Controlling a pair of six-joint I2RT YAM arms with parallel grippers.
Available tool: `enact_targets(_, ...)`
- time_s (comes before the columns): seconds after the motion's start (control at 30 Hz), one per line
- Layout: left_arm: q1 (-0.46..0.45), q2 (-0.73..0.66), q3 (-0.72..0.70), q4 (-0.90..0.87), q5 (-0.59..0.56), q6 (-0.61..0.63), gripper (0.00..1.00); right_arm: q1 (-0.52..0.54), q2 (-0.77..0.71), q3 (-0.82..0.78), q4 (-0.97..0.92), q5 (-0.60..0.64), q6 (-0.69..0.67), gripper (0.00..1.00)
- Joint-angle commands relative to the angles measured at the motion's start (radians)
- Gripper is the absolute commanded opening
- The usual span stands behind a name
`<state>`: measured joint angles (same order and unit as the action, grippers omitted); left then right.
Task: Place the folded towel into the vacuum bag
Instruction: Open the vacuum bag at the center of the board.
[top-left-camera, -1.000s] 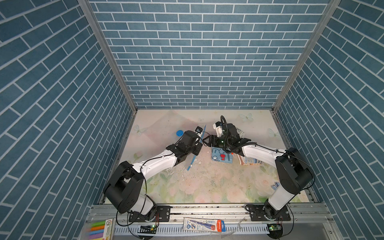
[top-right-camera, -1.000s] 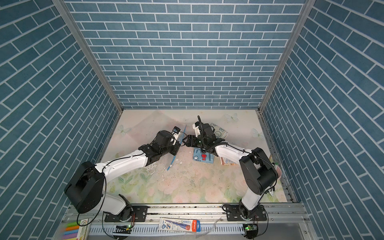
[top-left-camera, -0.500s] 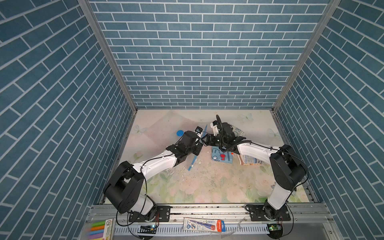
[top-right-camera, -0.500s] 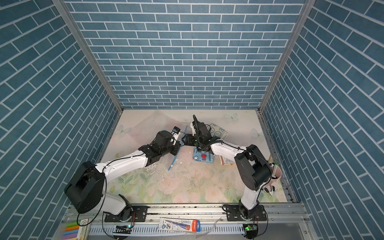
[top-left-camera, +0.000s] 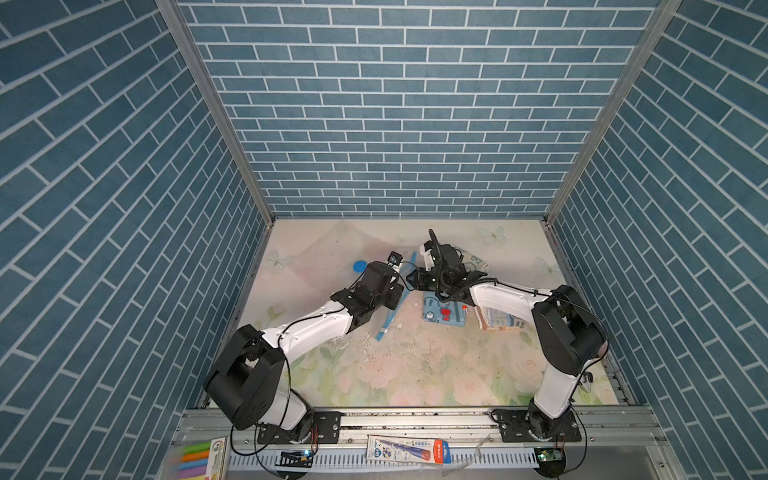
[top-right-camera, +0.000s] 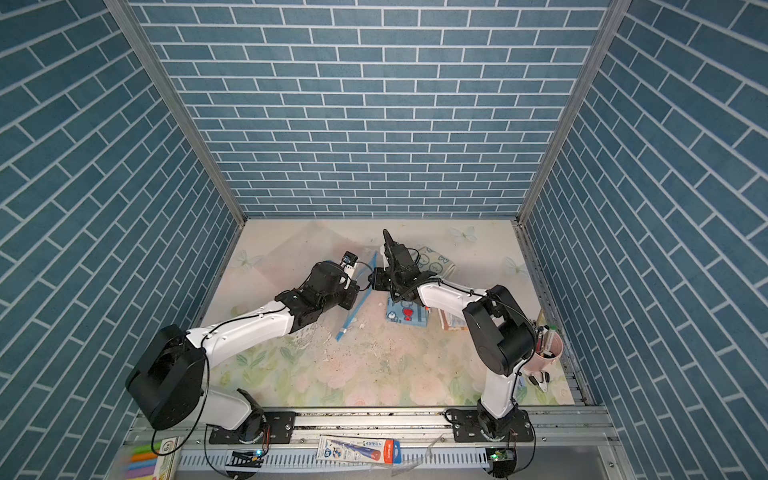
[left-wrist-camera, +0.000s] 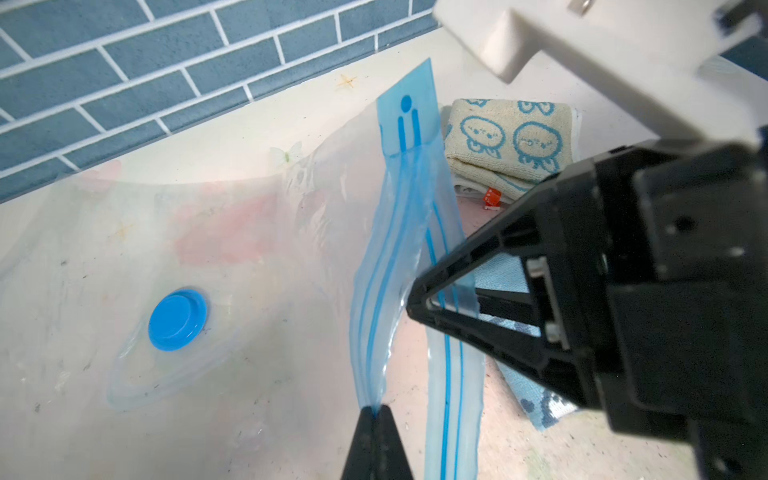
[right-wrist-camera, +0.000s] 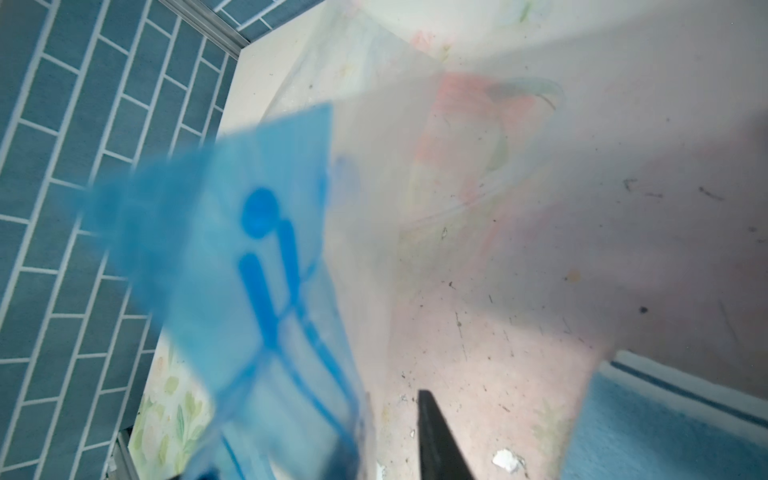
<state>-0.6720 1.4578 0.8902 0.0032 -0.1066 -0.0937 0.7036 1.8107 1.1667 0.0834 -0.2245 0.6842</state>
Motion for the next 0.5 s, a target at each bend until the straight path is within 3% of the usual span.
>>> enact_targets(0.0,0.005,-0.047,0.033,-0.041,-0.066,-0.021,0.00,0.007,0.009,0.027,0.010,0.008,0.016,0.12)
enact_targets(0.1,0.005,-0.066,0.035,-0.042,-0.081,-0.032,0.01,0.008,0.006,0.036,0.005,0.007,0.018,0.02)
enact_targets(0.13,0.005,-0.071,0.035,-0.041,-0.081,-0.035,0.06,0.009,0.006,0.040,-0.001,0.008,0.020,0.00)
enact_targets(0.27,0.005,-0.114,0.011,-0.040,-0.071,-0.049,0.58,0.010,0.014,0.083,-0.067,0.025,0.026,0.00)
enact_targets(0.37,0.004,-0.180,-0.031,-0.058,-0.050,-0.044,0.74,0.010,0.017,0.110,-0.090,0.018,0.026,0.00)
enact_targets(0.47,0.004,-0.263,-0.073,-0.118,-0.022,-0.046,0.80,0.010,0.019,0.131,-0.087,0.000,0.030,0.00)
